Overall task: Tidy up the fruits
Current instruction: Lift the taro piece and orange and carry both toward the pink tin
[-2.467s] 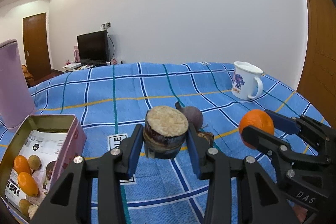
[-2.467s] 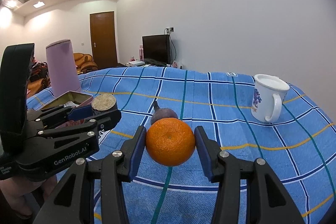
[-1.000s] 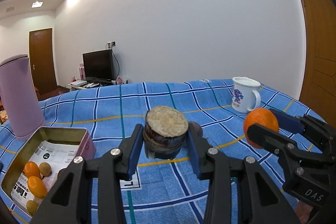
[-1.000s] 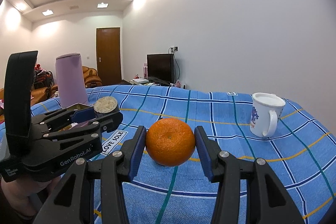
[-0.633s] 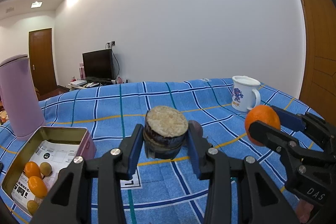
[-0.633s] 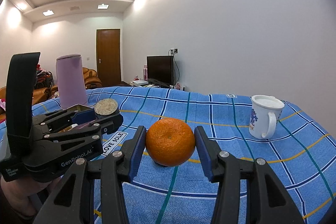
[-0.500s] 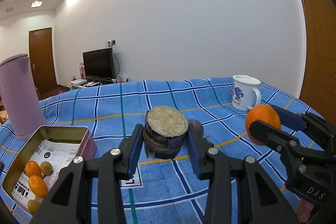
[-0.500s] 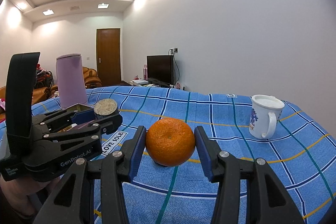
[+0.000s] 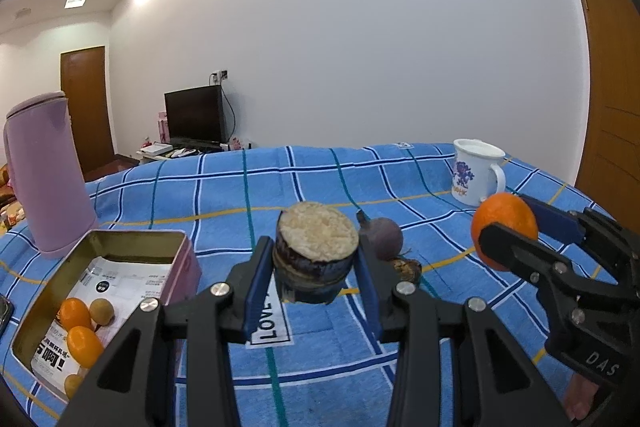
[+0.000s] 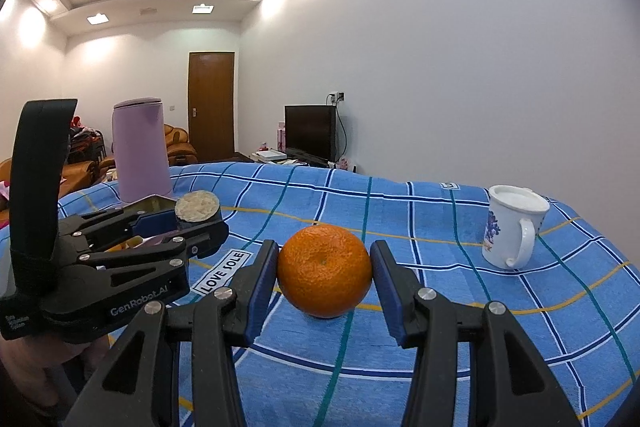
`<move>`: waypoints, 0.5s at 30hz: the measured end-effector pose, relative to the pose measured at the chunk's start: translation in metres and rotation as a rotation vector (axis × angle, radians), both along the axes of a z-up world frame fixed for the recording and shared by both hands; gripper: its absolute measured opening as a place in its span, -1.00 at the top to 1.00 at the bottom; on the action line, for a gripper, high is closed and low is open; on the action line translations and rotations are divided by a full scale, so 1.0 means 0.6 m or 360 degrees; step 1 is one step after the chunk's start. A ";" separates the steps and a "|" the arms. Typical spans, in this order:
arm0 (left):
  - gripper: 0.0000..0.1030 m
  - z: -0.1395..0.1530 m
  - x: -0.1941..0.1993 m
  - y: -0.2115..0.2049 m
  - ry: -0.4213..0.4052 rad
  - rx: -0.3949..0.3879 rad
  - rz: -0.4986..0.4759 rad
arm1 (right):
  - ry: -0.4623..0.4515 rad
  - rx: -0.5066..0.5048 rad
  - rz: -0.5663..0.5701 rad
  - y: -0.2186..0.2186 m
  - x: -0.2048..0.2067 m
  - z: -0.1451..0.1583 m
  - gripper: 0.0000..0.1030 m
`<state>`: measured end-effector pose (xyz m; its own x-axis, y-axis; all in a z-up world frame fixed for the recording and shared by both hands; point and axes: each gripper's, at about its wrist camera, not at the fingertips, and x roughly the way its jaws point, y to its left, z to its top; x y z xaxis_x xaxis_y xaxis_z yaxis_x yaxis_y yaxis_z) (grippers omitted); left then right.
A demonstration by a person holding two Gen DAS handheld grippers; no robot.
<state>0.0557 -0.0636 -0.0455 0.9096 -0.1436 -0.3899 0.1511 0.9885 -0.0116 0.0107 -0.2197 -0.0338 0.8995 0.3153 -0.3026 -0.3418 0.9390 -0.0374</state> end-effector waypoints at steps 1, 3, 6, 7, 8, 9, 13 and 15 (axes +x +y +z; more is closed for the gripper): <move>0.18 0.000 0.000 0.003 0.0003 0.0000 0.0005 | 0.0000 -0.0001 0.0007 0.003 0.000 0.000 0.04; 0.18 0.000 -0.001 0.008 0.0004 0.0000 0.0014 | 0.0000 -0.0005 0.0016 0.009 0.000 0.000 0.04; 0.18 -0.001 -0.003 0.016 0.0005 0.0003 0.0023 | 0.0003 -0.0009 0.0034 0.017 0.000 -0.001 0.04; 0.18 -0.001 -0.004 0.018 0.0003 0.0004 0.0028 | 0.0003 -0.0010 0.0040 0.020 0.000 -0.002 0.04; 0.18 0.000 -0.005 0.019 0.0000 0.0005 0.0031 | 0.0004 -0.0011 0.0048 0.024 0.000 -0.002 0.04; 0.18 0.000 -0.006 0.021 -0.0003 0.0006 0.0035 | 0.0005 -0.0013 0.0053 0.026 0.000 -0.003 0.04; 0.18 0.000 -0.009 0.030 -0.0007 0.0008 0.0045 | 0.0010 -0.0028 0.0079 0.041 0.001 -0.004 0.04; 0.18 -0.001 -0.009 0.036 -0.0004 0.0008 0.0051 | 0.0015 -0.0029 0.0090 0.047 0.002 -0.005 0.04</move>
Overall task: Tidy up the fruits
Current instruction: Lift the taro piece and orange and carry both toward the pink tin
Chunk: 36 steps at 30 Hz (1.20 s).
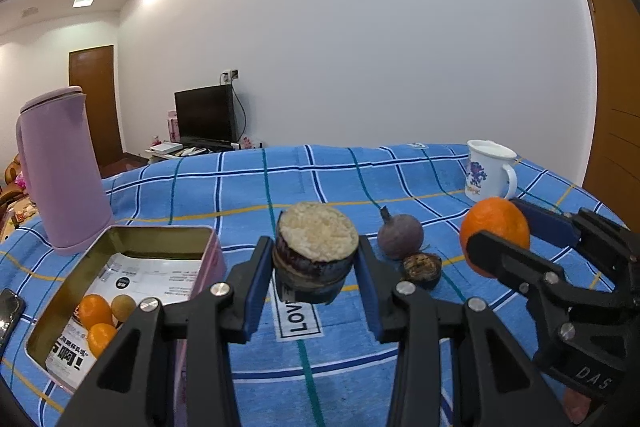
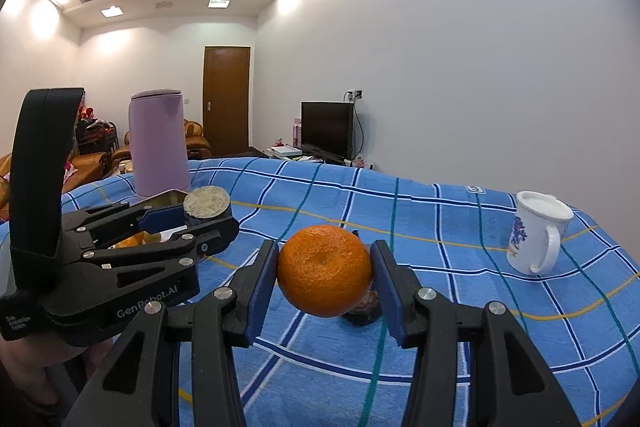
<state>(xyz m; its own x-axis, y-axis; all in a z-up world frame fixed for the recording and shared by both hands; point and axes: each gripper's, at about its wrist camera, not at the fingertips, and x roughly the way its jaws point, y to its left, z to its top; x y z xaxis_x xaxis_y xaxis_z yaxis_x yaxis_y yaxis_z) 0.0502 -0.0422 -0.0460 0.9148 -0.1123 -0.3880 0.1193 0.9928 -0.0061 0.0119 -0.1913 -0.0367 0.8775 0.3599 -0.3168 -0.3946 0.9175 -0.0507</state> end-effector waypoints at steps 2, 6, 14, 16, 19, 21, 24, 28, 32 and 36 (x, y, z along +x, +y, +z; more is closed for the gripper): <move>0.18 0.001 -0.002 0.006 -0.0001 -0.0004 0.0006 | 0.0003 0.0000 0.0011 0.006 0.001 -0.001 0.04; 0.18 0.001 -0.006 0.020 -0.0006 -0.0004 0.0032 | 0.0002 -0.0010 0.0036 0.019 0.002 -0.002 0.04; 0.18 0.001 -0.013 0.051 0.0001 -0.0013 0.0089 | 0.0009 -0.0023 0.0096 0.047 0.003 -0.005 0.04; 0.18 0.001 -0.016 0.060 0.0000 -0.0016 0.0106 | 0.0011 -0.0027 0.0112 0.057 0.004 -0.005 0.04; 0.18 0.000 -0.020 0.074 0.0000 -0.0023 0.0129 | 0.0012 -0.0040 0.0138 0.070 0.005 -0.007 0.04; 0.18 0.000 -0.022 0.081 -0.0001 -0.0024 0.0141 | 0.0011 -0.0043 0.0153 0.078 0.005 -0.008 0.04; 0.18 -0.001 -0.024 0.094 -0.0001 -0.0026 0.0163 | 0.0009 -0.0050 0.0174 0.090 0.004 -0.010 0.04; 0.18 -0.001 -0.027 0.110 -0.0005 -0.0030 0.0189 | 0.0011 -0.0063 0.0200 0.106 0.005 -0.011 0.04; 0.18 -0.002 -0.030 0.123 -0.0001 -0.0036 0.0208 | 0.0012 -0.0073 0.0227 0.119 0.006 -0.012 0.04; 0.18 -0.002 -0.032 0.136 0.0003 -0.0039 0.0231 | 0.0013 -0.0085 0.0251 0.132 0.006 -0.012 0.04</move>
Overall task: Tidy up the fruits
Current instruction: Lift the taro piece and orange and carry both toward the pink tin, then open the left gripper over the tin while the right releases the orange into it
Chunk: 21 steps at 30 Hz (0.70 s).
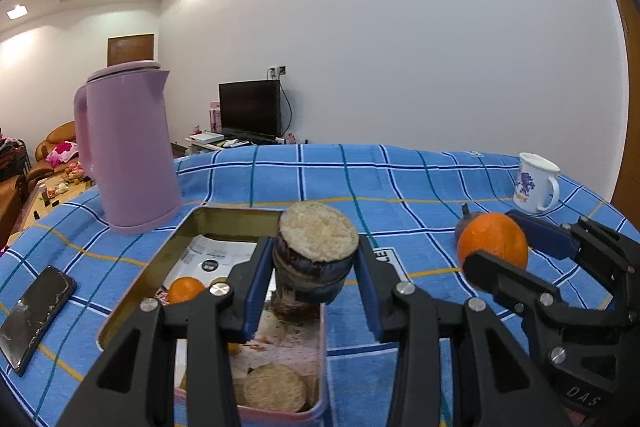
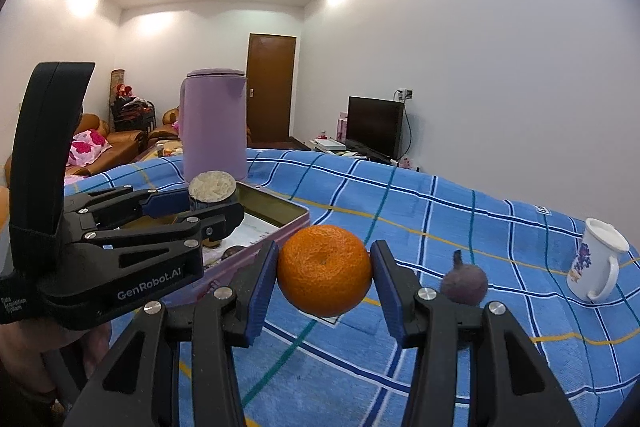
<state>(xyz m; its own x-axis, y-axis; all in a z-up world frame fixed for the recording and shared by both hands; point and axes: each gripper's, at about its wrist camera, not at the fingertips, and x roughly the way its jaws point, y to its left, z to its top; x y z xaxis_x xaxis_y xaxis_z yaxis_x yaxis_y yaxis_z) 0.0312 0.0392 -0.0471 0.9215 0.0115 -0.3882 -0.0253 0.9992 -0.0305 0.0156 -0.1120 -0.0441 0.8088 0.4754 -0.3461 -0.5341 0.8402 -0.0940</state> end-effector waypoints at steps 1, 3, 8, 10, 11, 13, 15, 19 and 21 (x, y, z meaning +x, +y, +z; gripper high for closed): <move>0.18 0.000 0.000 0.003 0.0002 -0.0001 0.0007 | 0.0001 -0.0001 0.0005 0.003 0.000 0.000 0.04; 0.18 -0.001 -0.002 0.012 0.0004 -0.0009 0.0019 | 0.0000 -0.0005 0.0015 0.009 0.000 -0.001 0.04; 0.18 -0.001 -0.003 0.028 0.0009 -0.0016 0.0043 | 0.0000 -0.0015 0.0042 0.023 -0.001 -0.001 0.04; 0.18 -0.002 -0.004 0.034 0.0010 -0.0018 0.0054 | 0.0006 -0.0013 0.0052 0.030 0.001 -0.001 0.04; 0.18 -0.002 -0.004 0.037 0.0011 -0.0020 0.0058 | 0.0010 -0.0014 0.0057 0.033 0.001 -0.002 0.04; 0.18 -0.002 -0.004 0.042 0.0013 -0.0018 0.0069 | 0.0009 -0.0018 0.0066 0.038 0.000 -0.003 0.04; 0.18 -0.001 -0.005 0.047 0.0012 -0.0012 0.0079 | 0.0012 -0.0020 0.0074 0.043 0.000 -0.003 0.04; 0.18 -0.001 -0.007 0.055 0.0010 -0.0008 0.0096 | 0.0016 -0.0028 0.0090 0.053 0.001 -0.003 0.04; 0.18 -0.002 -0.008 0.060 0.0015 -0.0009 0.0104 | 0.0018 -0.0033 0.0096 0.058 0.002 -0.003 0.04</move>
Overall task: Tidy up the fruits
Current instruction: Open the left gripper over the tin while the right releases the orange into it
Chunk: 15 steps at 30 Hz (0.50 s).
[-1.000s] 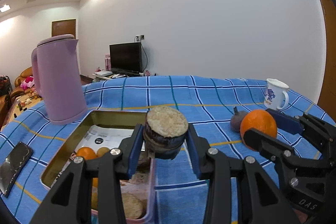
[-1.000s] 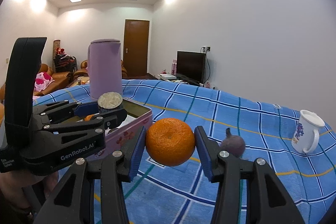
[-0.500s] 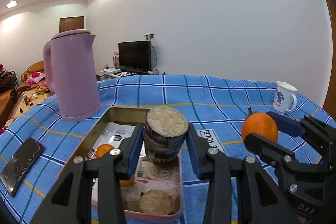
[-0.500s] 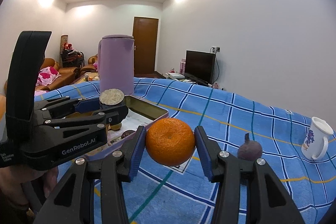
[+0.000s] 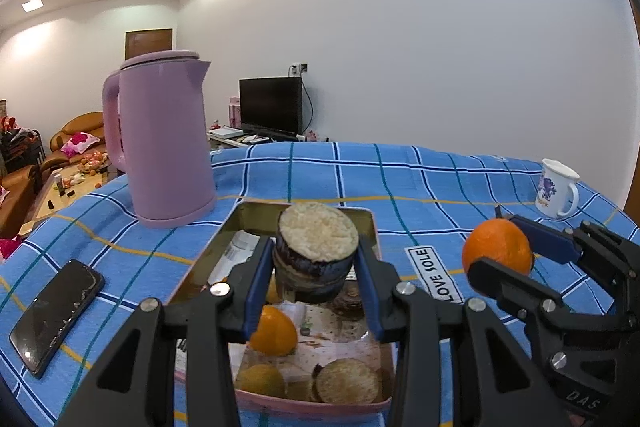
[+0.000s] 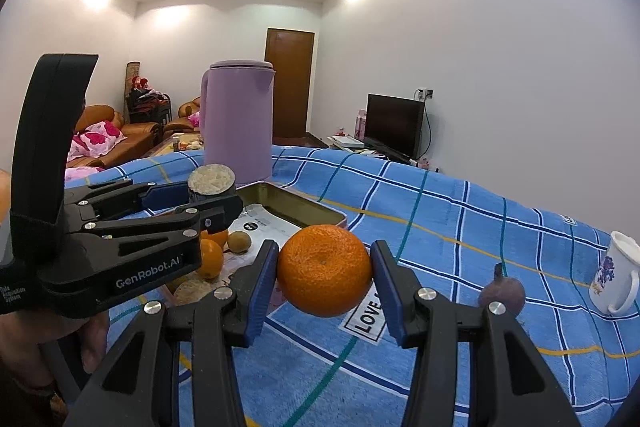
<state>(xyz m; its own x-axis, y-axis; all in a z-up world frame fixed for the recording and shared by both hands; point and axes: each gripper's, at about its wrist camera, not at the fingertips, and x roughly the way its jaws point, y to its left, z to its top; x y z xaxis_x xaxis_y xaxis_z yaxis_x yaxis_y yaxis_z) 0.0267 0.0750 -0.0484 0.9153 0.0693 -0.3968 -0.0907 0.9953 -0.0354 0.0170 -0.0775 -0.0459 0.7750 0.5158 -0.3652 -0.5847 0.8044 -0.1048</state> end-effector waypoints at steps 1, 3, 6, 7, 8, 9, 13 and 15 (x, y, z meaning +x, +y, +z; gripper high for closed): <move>0.18 0.000 0.000 0.003 0.0002 0.0003 0.0009 | 0.0002 -0.0002 0.0003 0.003 -0.001 0.000 0.04; 0.18 0.000 0.001 0.010 0.0005 0.0002 0.0018 | 0.0006 -0.0003 0.0013 0.006 0.000 -0.001 0.04; 0.18 -0.001 0.000 0.021 0.0008 0.0000 0.0041 | 0.0009 -0.0013 0.0032 0.016 0.003 -0.002 0.04; 0.18 -0.001 0.000 0.025 0.0010 -0.0002 0.0048 | 0.0009 -0.0018 0.0038 0.020 0.004 -0.002 0.04; 0.18 -0.002 0.000 0.029 0.0014 -0.0003 0.0054 | 0.0009 -0.0022 0.0043 0.023 0.004 -0.002 0.04; 0.18 -0.002 0.000 0.034 0.0018 -0.0002 0.0067 | 0.0010 -0.0025 0.0052 0.028 0.005 -0.002 0.04; 0.18 -0.005 0.004 0.057 0.0055 -0.0011 0.0121 | 0.0036 -0.0023 0.0093 0.049 0.015 -0.001 0.04; 0.18 -0.007 0.008 0.068 0.0083 -0.0017 0.0148 | 0.0075 -0.0014 0.0122 0.062 0.025 -0.001 0.04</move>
<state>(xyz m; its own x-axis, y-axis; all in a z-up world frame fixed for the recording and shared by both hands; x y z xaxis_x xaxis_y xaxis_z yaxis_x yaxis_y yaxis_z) 0.0312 0.1161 -0.0528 0.8833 0.1486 -0.4446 -0.1848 0.9820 -0.0389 0.0317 -0.0401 -0.0466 0.7154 0.5695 -0.4048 -0.6489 0.7564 -0.0825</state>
